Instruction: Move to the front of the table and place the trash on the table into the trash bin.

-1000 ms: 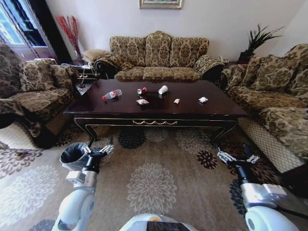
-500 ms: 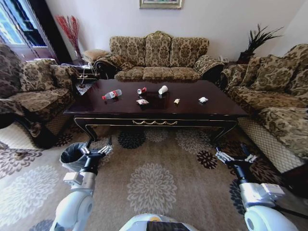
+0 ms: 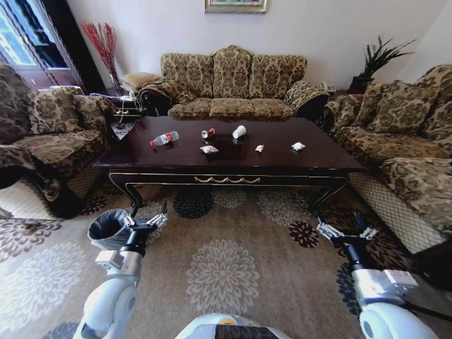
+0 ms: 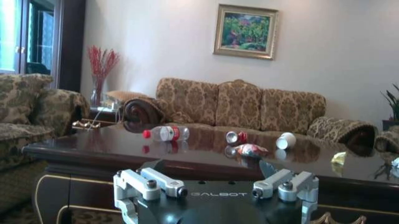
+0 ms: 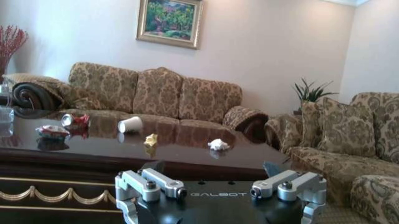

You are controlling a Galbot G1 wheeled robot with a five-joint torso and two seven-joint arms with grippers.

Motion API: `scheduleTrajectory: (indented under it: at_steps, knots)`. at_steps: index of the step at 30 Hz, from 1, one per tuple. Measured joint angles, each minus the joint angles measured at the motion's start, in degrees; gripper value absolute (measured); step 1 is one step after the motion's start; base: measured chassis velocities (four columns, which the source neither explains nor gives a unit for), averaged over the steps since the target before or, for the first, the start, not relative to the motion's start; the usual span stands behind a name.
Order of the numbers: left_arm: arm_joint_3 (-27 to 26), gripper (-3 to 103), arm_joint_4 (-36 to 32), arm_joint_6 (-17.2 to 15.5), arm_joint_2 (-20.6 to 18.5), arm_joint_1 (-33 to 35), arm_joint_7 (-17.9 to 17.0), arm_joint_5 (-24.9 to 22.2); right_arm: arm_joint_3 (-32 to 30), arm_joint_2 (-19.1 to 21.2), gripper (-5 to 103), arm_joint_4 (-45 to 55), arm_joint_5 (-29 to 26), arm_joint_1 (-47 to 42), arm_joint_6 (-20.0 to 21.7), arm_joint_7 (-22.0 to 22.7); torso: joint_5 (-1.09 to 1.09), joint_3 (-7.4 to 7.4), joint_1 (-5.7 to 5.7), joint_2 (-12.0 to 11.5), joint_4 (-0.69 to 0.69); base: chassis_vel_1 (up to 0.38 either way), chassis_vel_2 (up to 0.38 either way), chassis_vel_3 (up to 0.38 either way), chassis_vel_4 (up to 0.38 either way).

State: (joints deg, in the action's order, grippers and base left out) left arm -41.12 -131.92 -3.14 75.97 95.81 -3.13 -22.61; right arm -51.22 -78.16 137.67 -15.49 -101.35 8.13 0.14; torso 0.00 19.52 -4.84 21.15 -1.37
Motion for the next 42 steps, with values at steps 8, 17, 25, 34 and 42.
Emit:
scheduleTrajectory:
  at_steps: [8, 17, 25, 34, 42]
  knots:
    - [0.0, 100, -0.1, 0.1, 0.1, 0.3, 0.1, 0.2, 0.4, 0.1, 100, -0.1, 0.6, 0.2, 0.0, 0.0, 0.0, 0.0, 0.0, 0.0, 0.0, 0.035, 0.021, -0.02, -0.022]
    - [-0.3, 100, -0.8, 0.6, 0.7, 1.4, 0.3, 0.8, 0.5, 0.3, 100, -0.4, 0.7, 0.0, -0.4, 0.0, 0.0, 0.0, 0.0, 0.0, 0.01, 0.133, 0.128, -0.16, -0.173]
    - [-0.5, 100, -1.4, 1.2, 1.5, 2.3, 0.4, 1.6, 1.3, 0.4, 100, -0.3, 1.0, 0.1, -0.5, 0.0, -0.04, 0.0, 0.0, 0.0, -0.01, 0.29, 0.296, -0.301, -0.287]
    - [-0.9, 100, -1.5, 2.1, 2.6, 3.1, 0.8, 1.9, 3.0, 0.4, 100, -0.3, 2.2, 0.0, -0.7, 0.2, 0.01, 0.0, 0.0, 0.0, -0.01, 0.319, 0.324, -0.334, -0.315]
    - [-1.0, 100, -0.8, 2.3, 2.6, 2.7, 0.8, 1.9, 3.9, 0.2, 100, -0.4, 2.7, 0.1, -0.8, 0.4, 0.02, 0.0, 0.0, 0.0, 0.0, 0.326, 0.295, -0.342, -0.307]
